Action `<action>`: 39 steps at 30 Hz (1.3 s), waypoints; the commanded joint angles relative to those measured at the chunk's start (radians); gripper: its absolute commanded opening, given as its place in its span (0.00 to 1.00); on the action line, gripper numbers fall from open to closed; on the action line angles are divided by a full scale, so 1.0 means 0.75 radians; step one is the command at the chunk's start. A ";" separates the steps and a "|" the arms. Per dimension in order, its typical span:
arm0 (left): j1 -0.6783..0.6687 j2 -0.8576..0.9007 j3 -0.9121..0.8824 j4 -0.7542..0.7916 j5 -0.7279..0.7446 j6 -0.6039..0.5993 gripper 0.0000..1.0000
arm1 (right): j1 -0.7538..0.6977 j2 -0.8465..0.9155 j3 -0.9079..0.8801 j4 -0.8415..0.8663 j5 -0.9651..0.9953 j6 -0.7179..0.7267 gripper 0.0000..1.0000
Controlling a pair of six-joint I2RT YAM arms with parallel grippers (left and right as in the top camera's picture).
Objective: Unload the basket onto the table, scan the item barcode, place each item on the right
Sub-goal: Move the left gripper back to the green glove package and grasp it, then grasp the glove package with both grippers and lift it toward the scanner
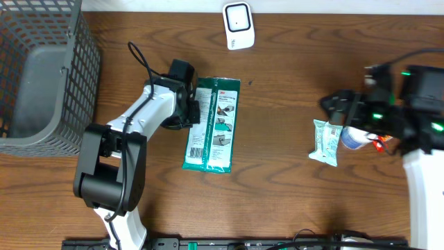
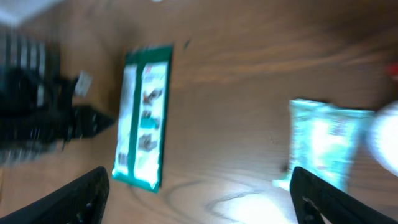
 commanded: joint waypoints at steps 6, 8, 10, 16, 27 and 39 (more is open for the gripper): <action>-0.003 0.011 -0.076 0.068 -0.003 -0.096 0.08 | 0.317 0.251 -0.126 0.202 -0.043 0.096 0.86; -0.003 0.011 -0.089 0.075 -0.003 -0.096 0.08 | 0.370 0.319 -0.141 0.270 -0.043 0.135 0.86; -0.003 0.011 -0.099 0.083 -0.003 -0.096 0.08 | 0.423 0.396 -0.145 0.339 -0.043 0.168 0.86; -0.003 0.011 -0.102 0.087 -0.003 -0.101 0.08 | 0.559 0.615 -0.145 0.534 -0.044 0.252 0.83; -0.003 0.011 -0.102 0.081 -0.003 -0.106 0.08 | 0.735 0.939 -0.145 0.729 -0.081 0.360 0.76; -0.003 0.011 -0.102 0.060 -0.003 -0.106 0.08 | 0.858 1.133 -0.148 1.051 -0.268 0.420 0.62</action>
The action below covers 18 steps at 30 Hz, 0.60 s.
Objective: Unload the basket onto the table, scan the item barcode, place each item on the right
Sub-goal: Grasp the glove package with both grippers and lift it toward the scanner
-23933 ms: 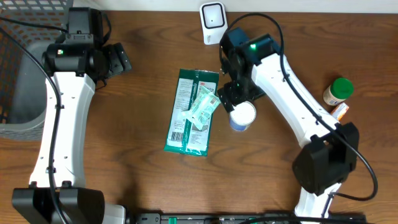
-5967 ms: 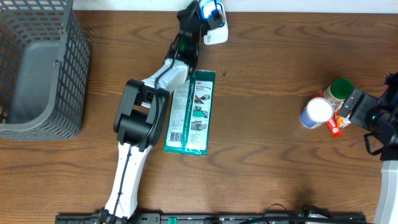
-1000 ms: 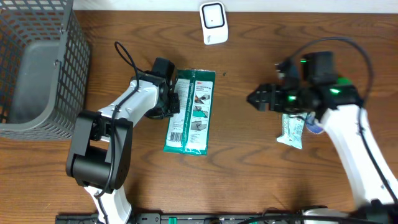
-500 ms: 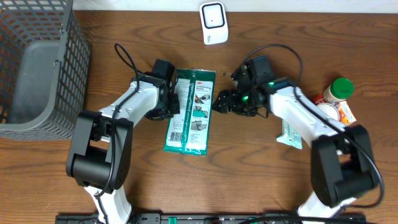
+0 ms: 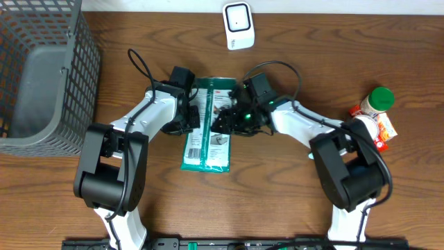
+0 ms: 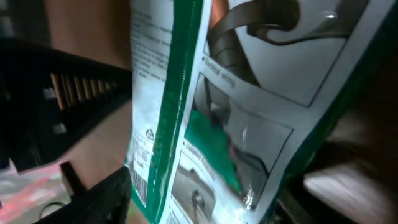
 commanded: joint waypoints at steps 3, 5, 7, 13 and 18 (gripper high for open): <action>0.001 0.011 -0.013 -0.004 0.001 -0.012 0.08 | 0.044 0.083 -0.026 0.062 -0.009 -0.037 0.55; 0.001 0.011 -0.013 -0.004 0.001 -0.012 0.08 | 0.042 0.080 -0.026 0.064 -0.024 -0.072 0.51; 0.001 0.011 -0.013 -0.003 0.001 -0.012 0.08 | 0.039 0.080 -0.026 0.080 -0.099 -0.129 0.44; 0.001 0.011 -0.013 -0.002 0.001 -0.012 0.08 | 0.043 0.080 -0.027 0.115 -0.279 -0.231 0.41; 0.000 0.011 -0.013 -0.002 0.001 -0.012 0.08 | 0.064 0.080 -0.027 0.171 -0.223 -0.238 0.44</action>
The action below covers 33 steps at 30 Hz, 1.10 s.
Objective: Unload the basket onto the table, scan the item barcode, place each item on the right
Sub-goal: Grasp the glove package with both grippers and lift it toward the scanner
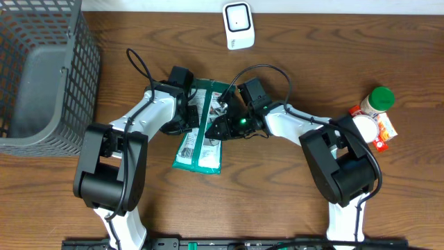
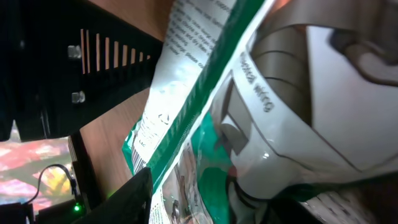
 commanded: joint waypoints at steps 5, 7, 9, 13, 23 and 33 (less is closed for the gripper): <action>-0.003 0.011 -0.013 -0.003 0.012 -0.012 0.08 | 0.035 0.023 -0.007 0.109 -0.056 -0.049 0.30; -0.003 0.011 -0.013 0.001 0.065 -0.012 0.08 | 0.035 0.023 -0.007 0.121 -0.065 -0.049 0.30; -0.003 0.011 -0.013 0.008 0.113 -0.012 0.08 | 0.035 0.023 -0.007 0.124 -0.065 -0.049 0.31; -0.003 0.011 -0.013 0.019 0.123 -0.011 0.08 | 0.035 0.023 -0.007 0.124 -0.065 -0.049 0.04; 0.142 -0.165 0.042 0.039 0.093 0.018 0.09 | -0.102 -0.121 -0.007 -0.085 -0.110 -0.270 0.01; 0.328 -0.479 0.042 0.034 0.094 0.022 0.12 | -0.244 -0.693 -0.006 -0.581 0.327 -0.550 0.01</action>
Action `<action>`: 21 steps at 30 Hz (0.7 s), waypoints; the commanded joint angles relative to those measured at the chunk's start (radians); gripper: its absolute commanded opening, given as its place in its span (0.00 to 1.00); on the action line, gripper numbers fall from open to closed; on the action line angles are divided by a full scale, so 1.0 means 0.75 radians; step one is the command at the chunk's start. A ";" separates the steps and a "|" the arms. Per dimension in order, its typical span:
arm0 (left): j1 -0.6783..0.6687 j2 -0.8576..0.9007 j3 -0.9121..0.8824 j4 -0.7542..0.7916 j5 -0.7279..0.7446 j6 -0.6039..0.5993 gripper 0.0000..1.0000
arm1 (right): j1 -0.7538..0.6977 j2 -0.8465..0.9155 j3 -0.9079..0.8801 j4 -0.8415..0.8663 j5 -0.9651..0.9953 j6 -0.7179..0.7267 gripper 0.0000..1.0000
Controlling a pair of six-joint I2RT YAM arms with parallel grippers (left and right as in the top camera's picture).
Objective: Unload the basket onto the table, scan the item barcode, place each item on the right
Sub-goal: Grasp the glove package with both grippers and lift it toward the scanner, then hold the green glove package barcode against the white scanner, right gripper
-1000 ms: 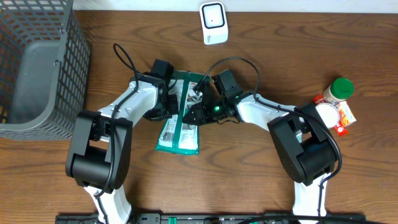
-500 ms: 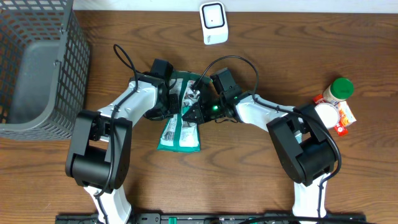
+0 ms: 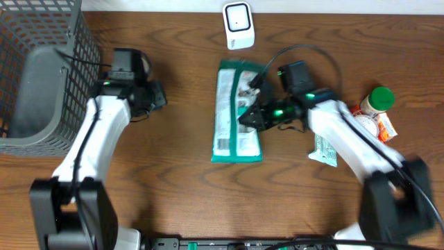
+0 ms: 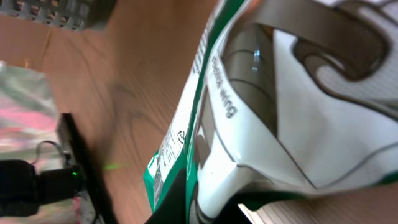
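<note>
The green-and-white packet [image 3: 229, 114] lies lengthwise at mid-table, its top end just below the white scanner [image 3: 238, 26]. My right gripper [image 3: 253, 115] is at its right edge, shut on it. In the right wrist view the packet [image 4: 280, 106] fills the frame, a barcode strip [image 4: 158, 182] shows at its lower left edge, and the right gripper [image 4: 211, 208] clamps the packet's near edge. My left gripper [image 3: 154, 98] hangs apart from the packet, toward the basket; its jaws are too small to read.
A grey wire basket [image 3: 41, 69] fills the far left. A pale teal pouch [image 3: 323, 149], a green-lidded jar [image 3: 379, 101] and a red-yellow item [image 3: 383, 129] lie at the right, beside my right arm.
The packet has moved right and straightened, now lying under the scanner with my right gripper still on it. My left gripper has left the packet and is now over by the basket.
At first my left gripper was at the packet's left edge and my right arm was far right by the teal pouch. Then my right gripper was at the packet's right side. The packet then sat tilted between both grippers. Now only the right one holds it.
</note>
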 commanded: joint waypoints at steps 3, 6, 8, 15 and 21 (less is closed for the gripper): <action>0.008 -0.148 0.033 0.001 0.007 0.060 0.17 | 0.003 -0.331 0.035 -0.111 0.394 -0.123 0.01; 0.016 -0.207 0.033 0.012 -0.014 0.077 0.21 | 0.003 -0.473 0.127 -0.252 0.559 -0.153 0.01; 0.032 -0.245 0.033 0.017 -0.022 0.076 0.21 | 0.003 -0.527 0.232 -0.382 0.654 -0.199 0.01; 0.084 -0.322 0.033 0.158 -0.023 0.077 0.48 | 0.028 -0.486 0.681 -0.747 1.017 -0.220 0.01; 0.112 -0.325 0.032 0.176 -0.023 0.077 0.77 | 0.080 -0.354 0.941 -0.804 1.266 -0.301 0.01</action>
